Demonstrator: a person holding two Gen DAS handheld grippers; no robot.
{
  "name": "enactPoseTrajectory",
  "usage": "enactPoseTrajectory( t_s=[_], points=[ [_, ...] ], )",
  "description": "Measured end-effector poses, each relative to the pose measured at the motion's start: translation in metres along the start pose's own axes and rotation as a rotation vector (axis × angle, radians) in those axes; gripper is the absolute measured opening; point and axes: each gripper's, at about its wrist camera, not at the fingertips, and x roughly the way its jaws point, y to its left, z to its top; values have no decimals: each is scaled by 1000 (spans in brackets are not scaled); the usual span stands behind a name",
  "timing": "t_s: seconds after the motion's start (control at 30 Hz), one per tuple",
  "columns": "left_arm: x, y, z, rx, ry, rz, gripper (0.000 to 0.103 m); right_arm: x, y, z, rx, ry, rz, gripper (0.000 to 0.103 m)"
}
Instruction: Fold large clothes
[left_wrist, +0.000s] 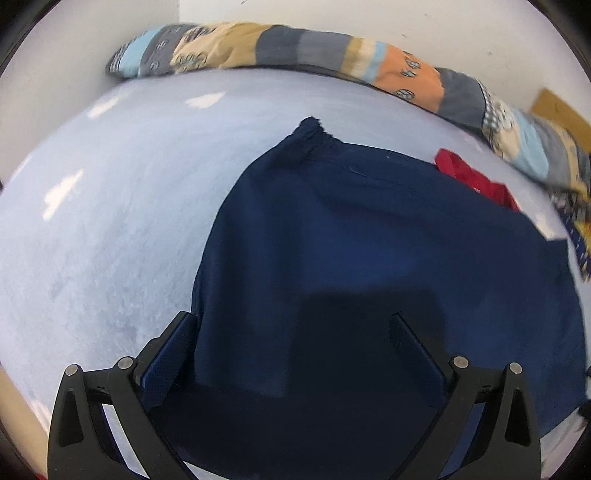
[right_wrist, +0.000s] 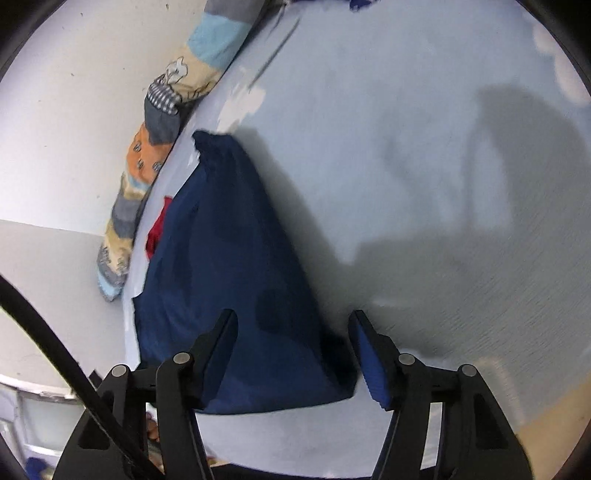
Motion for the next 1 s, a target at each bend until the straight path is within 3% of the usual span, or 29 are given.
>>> enactPoseTrajectory(
  t_s=[0.1,0.23,0.37,0.43,0.53,0.67,0.73,0.77,0.8,0.87,1.0],
  points=[
    [0,1,-1,3,2,-11,103,0,-1,-7,-9,12,-8,68],
    [5,9,-1,1,17,-5,103,2,-18,-35,99,59,92,65],
    [9,4,0,4,21,20,103,15,-10,-56,117,-33,118,60],
    [10,4,-1,-1,22,28,103,21,0,-46,126,-103,176,60],
    [12,3,-2,6,24,38,103,37,9,-20,124,-170,171,59],
    [15,2,-5,35,28,47,103,63,6,18,148,-141,294,60],
    [16,5,-5,36,32,47,103,67,6,34,105,-71,331,60],
    [17,6,-5,31,35,44,103,69,5,39,97,-36,336,56],
    [18,7,-5,26,39,41,103,69,2,40,105,-27,326,41],
    [19,9,-3,11,46,37,103,68,2,38,90,-31,266,23],
    [18,11,-1,-9,46,30,103,56,19,32,54,-74,254,13]
  ],
)
